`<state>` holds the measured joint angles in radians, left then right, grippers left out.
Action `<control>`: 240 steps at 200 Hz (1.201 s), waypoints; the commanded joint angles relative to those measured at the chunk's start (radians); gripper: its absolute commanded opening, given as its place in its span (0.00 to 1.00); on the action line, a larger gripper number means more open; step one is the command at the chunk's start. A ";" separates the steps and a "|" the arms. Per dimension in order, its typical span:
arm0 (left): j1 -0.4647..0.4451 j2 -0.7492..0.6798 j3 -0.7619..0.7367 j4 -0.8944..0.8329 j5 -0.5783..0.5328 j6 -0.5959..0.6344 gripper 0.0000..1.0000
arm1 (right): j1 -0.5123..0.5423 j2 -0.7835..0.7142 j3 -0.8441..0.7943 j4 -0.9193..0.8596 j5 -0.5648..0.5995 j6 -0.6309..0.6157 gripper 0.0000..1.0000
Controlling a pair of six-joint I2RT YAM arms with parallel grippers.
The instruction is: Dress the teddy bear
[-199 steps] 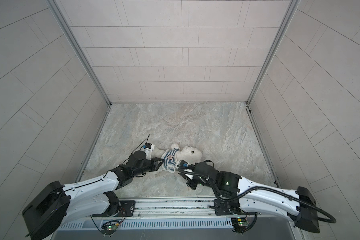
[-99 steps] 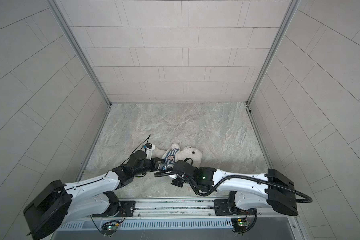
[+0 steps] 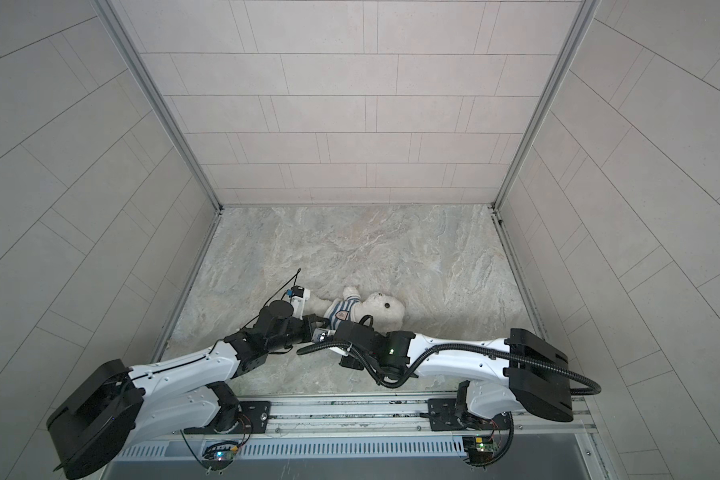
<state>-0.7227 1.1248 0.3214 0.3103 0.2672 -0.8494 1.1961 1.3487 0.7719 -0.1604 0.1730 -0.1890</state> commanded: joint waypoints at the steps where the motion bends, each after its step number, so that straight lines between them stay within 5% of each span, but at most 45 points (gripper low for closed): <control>1: -0.004 -0.006 0.024 -0.002 0.002 -0.005 0.00 | 0.005 0.023 0.028 -0.054 0.068 -0.036 0.00; 63: -0.004 -0.009 0.027 0.000 0.006 -0.012 0.00 | 0.004 0.065 0.050 -0.080 0.161 -0.033 0.00; 140: -0.004 -0.005 0.030 0.012 0.017 -0.011 0.00 | -0.022 0.124 0.056 0.017 0.200 -0.030 0.23; 185: -0.004 -0.001 0.030 0.016 0.031 -0.004 0.00 | -0.067 0.144 0.038 0.090 0.211 -0.063 0.25; 240: -0.002 0.025 0.046 0.009 0.081 0.030 0.00 | -0.151 0.174 0.010 0.210 0.087 -0.133 0.28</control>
<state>-0.7189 1.1435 0.3386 0.3202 0.2977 -0.8581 1.0832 1.4937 0.7959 -0.0242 0.3313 -0.2623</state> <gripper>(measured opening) 0.048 0.282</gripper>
